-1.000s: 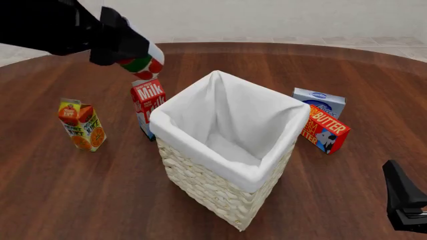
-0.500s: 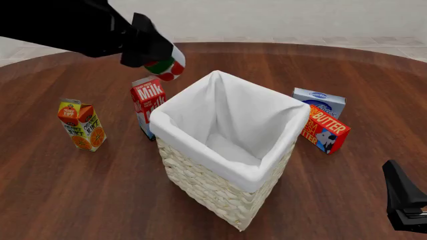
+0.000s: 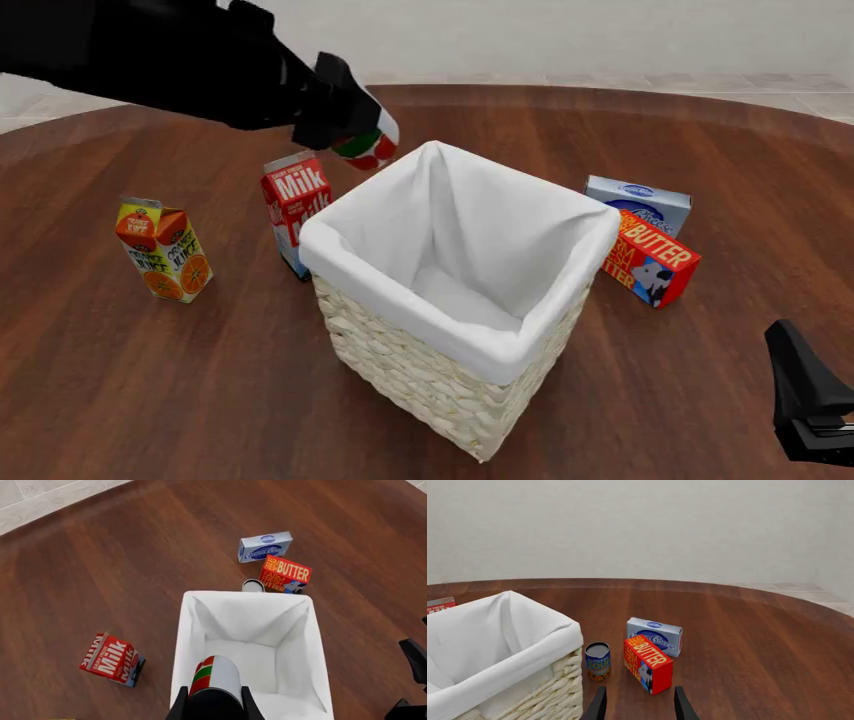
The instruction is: Pick up the tomato sauce, and put it in the basket.
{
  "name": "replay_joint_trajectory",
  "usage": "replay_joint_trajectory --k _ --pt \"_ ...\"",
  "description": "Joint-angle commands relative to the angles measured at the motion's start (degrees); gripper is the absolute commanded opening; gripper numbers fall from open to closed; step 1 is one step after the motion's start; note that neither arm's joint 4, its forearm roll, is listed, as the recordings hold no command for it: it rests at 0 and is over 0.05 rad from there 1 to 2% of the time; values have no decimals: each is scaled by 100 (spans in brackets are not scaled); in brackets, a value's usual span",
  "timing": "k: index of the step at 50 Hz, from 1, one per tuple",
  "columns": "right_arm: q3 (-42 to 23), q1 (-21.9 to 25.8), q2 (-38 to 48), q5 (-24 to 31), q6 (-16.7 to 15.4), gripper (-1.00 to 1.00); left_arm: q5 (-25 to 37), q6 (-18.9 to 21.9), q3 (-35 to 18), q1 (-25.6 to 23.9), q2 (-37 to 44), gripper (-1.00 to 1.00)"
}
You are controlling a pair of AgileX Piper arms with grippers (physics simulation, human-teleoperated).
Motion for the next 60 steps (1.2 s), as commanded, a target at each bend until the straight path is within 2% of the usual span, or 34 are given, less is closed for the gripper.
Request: replay_joint_trajectory --k 1,10,27,37,60 --pt "0 0 0 0 -2 100 -242 102 57 -37 233 -100" --pt "0 0 1 0 -1 100 -352 85 -18 -4 439 -100" --pt "0 0 1 0 -1 100 -705 -55 141 -306 914 -100" --pt "0 0 0 0 1 100 -967 39 244 -349 994 -100" --pt "0 0 -1 0 0 100 -1109 -26 304 -416 1336 -100"
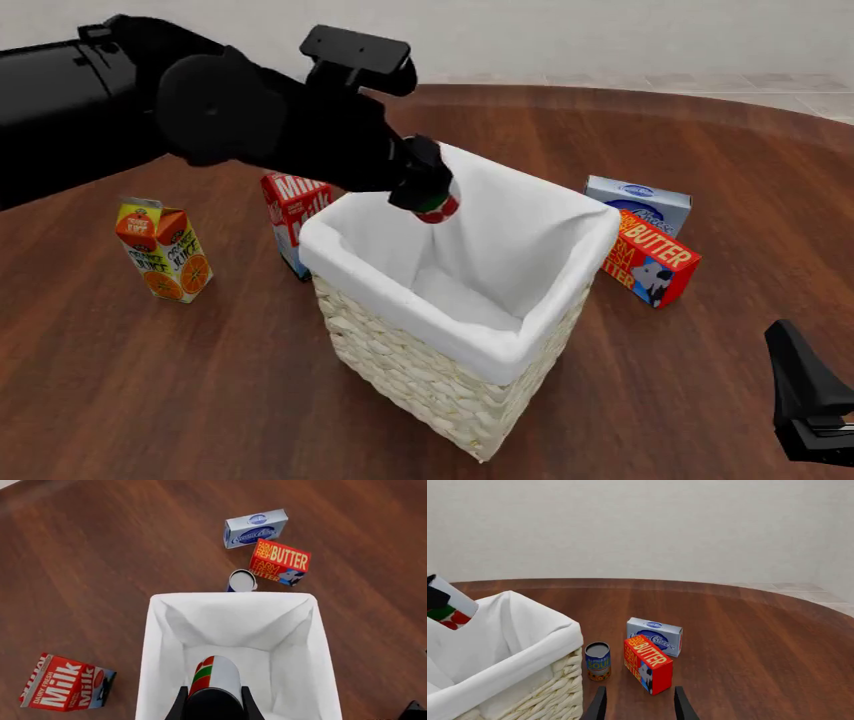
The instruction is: Pick up the tomato sauce, and put it in the basket.
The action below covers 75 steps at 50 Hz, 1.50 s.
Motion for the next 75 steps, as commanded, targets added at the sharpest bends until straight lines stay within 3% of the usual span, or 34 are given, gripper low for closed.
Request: replay_joint_trajectory --k 1,11,75 --pt "0 0 -1 0 0 100 -98 98 3 -38 163 -100" --pt "0 -1 0 0 0 100 -241 -56 88 -121 411 -100" --pt "0 -1 0 0 -1 100 -612 55 224 -220 1236 -100"
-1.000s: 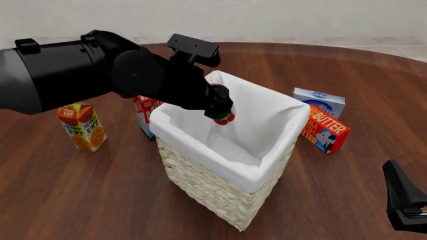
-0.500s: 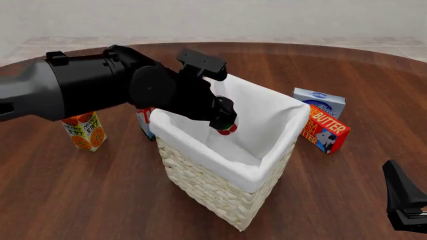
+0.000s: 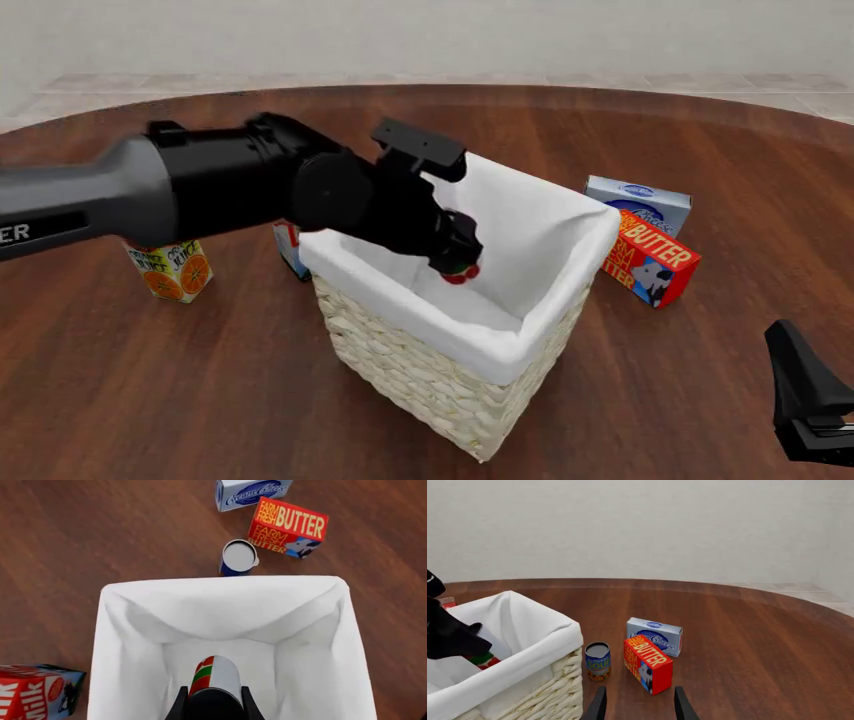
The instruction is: Pick up the tomato sauce, and put it in the basket.
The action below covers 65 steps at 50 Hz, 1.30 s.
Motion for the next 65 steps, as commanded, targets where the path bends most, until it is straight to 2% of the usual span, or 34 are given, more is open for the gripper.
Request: replay_joint_trajectory --k 1,54,55,65 --pt "0 -1 1 0 1 100 -60 106 -27 1 143 -100" --pt "0 0 0 0 1 100 -161 77 -124 -65 491 -100" --pt "0 0 0 0 -1 100 -191 76 -109 -38 484 100" --pt "0 0 0 0 1 100 -176 128 -103 23 462 100"
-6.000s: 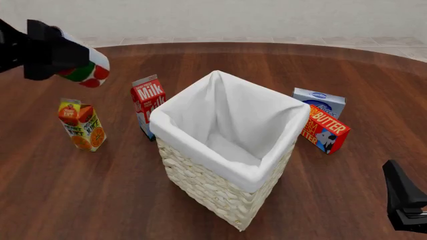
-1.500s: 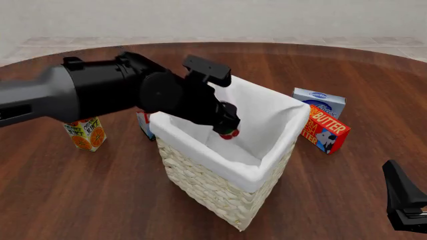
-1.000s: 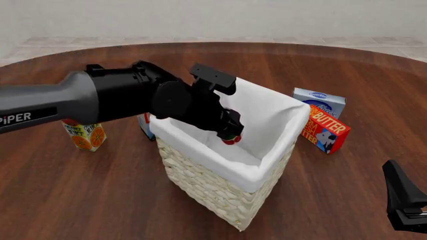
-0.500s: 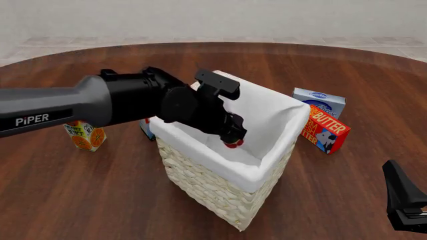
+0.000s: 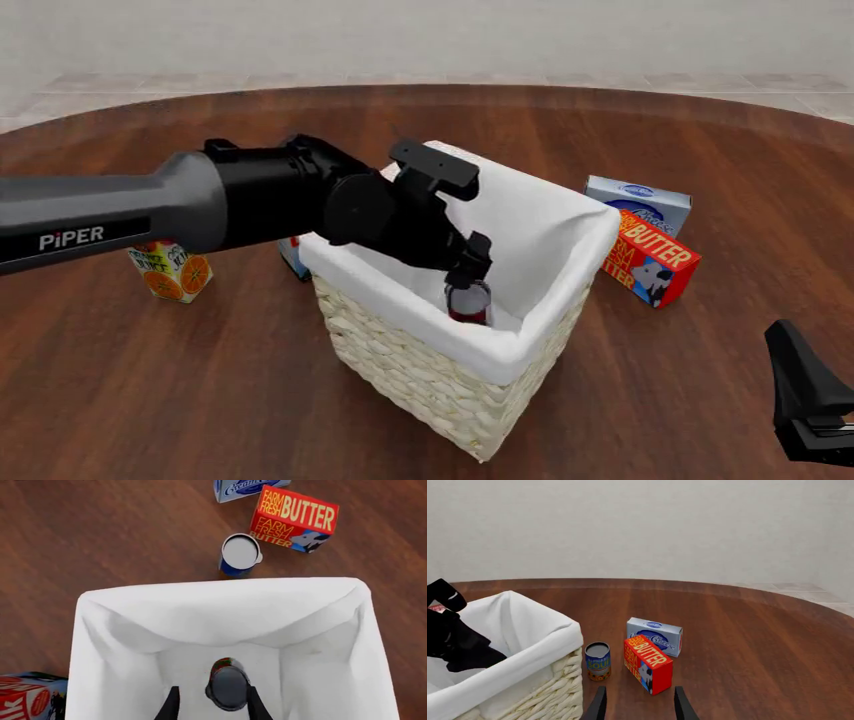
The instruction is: Pick up the tomato sauce, and put it in the basket.
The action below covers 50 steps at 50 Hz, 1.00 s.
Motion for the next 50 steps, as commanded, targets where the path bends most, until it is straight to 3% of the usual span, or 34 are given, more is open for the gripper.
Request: replay_joint_trajectory --k 1,21,50 --pt "0 1 1 0 -2 100 6 56 0 41 -14 100" --pt "0 0 -1 0 1 100 78 44 73 39 -312 100" --pt "0 0 -1 0 0 100 488 -63 385 -71 -1795 100"
